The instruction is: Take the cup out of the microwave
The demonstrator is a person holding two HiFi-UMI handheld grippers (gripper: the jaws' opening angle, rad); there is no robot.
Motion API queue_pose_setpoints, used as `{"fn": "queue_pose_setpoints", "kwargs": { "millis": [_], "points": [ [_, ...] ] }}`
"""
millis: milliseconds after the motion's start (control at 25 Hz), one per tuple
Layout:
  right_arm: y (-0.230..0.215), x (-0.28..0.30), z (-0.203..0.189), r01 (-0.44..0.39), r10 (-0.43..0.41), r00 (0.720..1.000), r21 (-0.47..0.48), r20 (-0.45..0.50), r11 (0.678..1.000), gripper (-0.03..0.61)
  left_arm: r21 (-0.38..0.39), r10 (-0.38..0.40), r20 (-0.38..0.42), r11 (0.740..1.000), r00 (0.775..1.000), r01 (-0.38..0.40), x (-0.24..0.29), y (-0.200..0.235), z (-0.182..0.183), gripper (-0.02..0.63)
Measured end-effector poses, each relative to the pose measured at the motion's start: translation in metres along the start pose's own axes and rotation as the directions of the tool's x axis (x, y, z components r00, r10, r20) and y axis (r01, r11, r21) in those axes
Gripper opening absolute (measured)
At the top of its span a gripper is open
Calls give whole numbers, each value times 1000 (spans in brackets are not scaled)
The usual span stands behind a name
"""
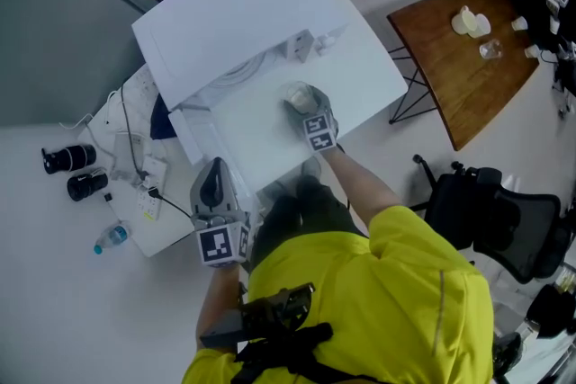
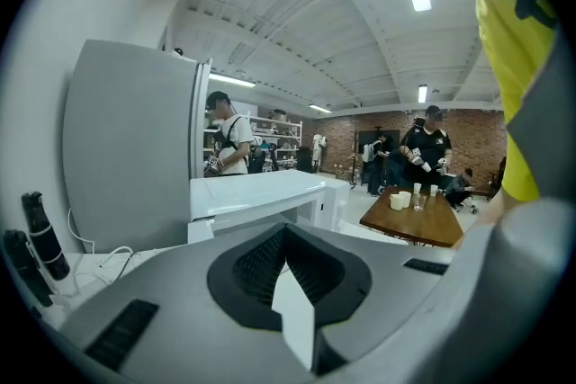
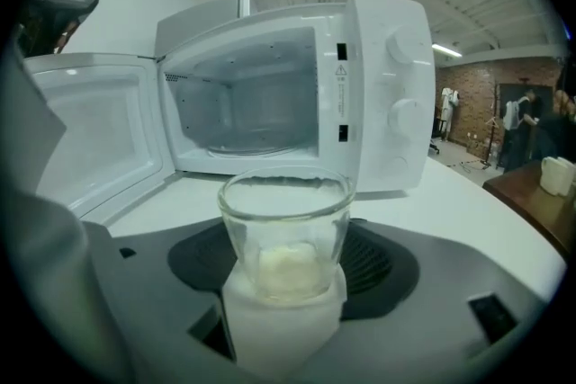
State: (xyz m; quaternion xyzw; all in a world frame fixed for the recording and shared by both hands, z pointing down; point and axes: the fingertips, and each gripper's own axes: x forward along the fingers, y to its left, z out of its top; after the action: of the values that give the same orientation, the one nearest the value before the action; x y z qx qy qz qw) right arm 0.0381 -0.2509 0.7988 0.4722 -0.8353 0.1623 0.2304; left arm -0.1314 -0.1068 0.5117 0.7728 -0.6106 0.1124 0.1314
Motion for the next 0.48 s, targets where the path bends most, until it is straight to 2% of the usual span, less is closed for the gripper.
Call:
{"fn": "queue_pose_setpoints", "kwargs": {
  "millis": [280, 320, 360, 480],
  "points": [
    [-2, 4, -3, 21, -21, 1000, 3, 10, 1000, 348, -7, -21, 12, 1000, 1000, 21, 0, -5, 4, 0],
    [-2, 3, -3, 22, -22, 1000, 5, 12, 1000, 376, -7, -20, 11, 1000, 1000, 20, 0, -4, 4, 0],
    [-3, 2, -2, 27, -27, 1000, 7, 14, 1000, 441, -7, -19, 12, 1000, 1000, 19, -1, -4, 5, 0],
    [-10, -12, 6, 55, -56, 998, 34, 20, 998, 442, -2, -15, 15, 1000, 1000, 15, -2, -1, 6, 0]
  ]
}}
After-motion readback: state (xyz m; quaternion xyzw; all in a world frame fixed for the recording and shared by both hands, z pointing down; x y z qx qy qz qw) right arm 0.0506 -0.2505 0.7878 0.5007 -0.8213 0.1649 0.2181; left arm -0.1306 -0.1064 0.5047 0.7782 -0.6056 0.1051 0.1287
